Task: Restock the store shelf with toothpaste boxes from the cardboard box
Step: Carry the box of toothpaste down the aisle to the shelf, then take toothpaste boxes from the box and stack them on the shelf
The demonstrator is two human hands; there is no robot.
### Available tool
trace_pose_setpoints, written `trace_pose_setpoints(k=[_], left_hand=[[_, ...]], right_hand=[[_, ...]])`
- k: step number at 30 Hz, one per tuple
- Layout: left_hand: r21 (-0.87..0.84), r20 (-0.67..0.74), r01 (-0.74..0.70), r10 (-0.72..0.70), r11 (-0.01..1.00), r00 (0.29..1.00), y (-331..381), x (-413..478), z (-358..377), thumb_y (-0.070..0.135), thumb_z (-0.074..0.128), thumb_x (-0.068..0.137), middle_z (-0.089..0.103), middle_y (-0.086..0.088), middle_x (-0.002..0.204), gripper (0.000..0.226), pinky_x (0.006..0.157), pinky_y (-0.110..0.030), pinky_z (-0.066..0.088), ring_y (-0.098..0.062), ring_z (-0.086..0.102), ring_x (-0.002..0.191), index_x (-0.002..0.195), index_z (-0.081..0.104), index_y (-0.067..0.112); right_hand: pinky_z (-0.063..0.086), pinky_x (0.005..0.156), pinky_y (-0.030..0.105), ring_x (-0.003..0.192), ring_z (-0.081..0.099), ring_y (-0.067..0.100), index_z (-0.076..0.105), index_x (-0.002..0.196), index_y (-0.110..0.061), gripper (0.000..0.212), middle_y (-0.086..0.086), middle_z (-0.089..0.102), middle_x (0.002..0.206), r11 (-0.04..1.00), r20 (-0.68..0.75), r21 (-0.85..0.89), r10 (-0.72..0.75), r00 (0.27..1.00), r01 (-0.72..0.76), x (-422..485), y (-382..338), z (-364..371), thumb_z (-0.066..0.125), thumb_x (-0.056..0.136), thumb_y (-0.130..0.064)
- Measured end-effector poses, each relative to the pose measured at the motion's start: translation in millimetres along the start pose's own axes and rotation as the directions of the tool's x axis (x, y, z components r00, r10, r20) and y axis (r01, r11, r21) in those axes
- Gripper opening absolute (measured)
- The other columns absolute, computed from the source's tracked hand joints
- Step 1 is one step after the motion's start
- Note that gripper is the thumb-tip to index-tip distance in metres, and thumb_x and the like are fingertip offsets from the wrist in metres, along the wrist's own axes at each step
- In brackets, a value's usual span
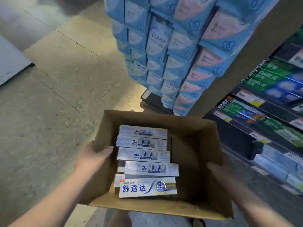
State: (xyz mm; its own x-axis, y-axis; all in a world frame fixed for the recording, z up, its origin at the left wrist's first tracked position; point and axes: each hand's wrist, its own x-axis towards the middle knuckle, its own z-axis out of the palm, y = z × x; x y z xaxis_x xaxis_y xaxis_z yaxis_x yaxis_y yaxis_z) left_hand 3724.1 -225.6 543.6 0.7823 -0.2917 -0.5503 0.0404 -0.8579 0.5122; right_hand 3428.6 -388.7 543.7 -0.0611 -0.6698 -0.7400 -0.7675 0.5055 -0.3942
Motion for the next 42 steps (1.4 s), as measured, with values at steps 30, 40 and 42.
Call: trace_pose_setpoints(k=[30,40,42], left_hand=[[0.140,0.242,-0.011,-0.023,0.990,0.970,-135.6,403.6,278.4,0.016,0.069,0.078,0.061,-0.008,0.119,0.053,0.095,-0.048,0.048,-0.031,0.058,0.109,0.127,0.051,0.018],[0.143,0.298,-0.051,0.006,0.988,0.955,-152.9,446.2,309.6,0.015,0.069,0.077,0.057,-0.005,0.124,0.059,0.091,-0.039,0.045,-0.026,0.053,0.108,0.130,0.045,0.024],[0.147,0.300,-0.072,0.025,0.986,0.954,-155.8,451.0,310.8,0.016,0.069,0.077,0.057,-0.005,0.125,0.060,0.094,-0.040,0.045,-0.027,0.053,0.111,0.131,0.044,0.026]], right_hand=[[0.041,0.076,0.037,0.092,0.053,0.028,0.038,0.130,-0.011,0.052,0.013,0.054,0.112,0.924,-0.004,0.308,0.238,0.971,-0.225,374.4,114.7,328.3,0.051,0.080,-0.003],[0.041,0.077,0.035,0.096,0.052,0.027,0.041,0.128,-0.017,0.050,0.011,0.056,0.120,0.936,-0.062,0.308,0.199,0.978,-0.171,426.1,119.1,350.3,0.055,0.081,-0.010],[0.042,0.083,0.037,0.105,0.053,0.030,0.038,0.131,-0.017,0.053,0.011,0.053,0.126,0.940,-0.058,0.293,0.203,0.978,-0.177,429.2,117.6,349.3,0.058,0.082,-0.013]])
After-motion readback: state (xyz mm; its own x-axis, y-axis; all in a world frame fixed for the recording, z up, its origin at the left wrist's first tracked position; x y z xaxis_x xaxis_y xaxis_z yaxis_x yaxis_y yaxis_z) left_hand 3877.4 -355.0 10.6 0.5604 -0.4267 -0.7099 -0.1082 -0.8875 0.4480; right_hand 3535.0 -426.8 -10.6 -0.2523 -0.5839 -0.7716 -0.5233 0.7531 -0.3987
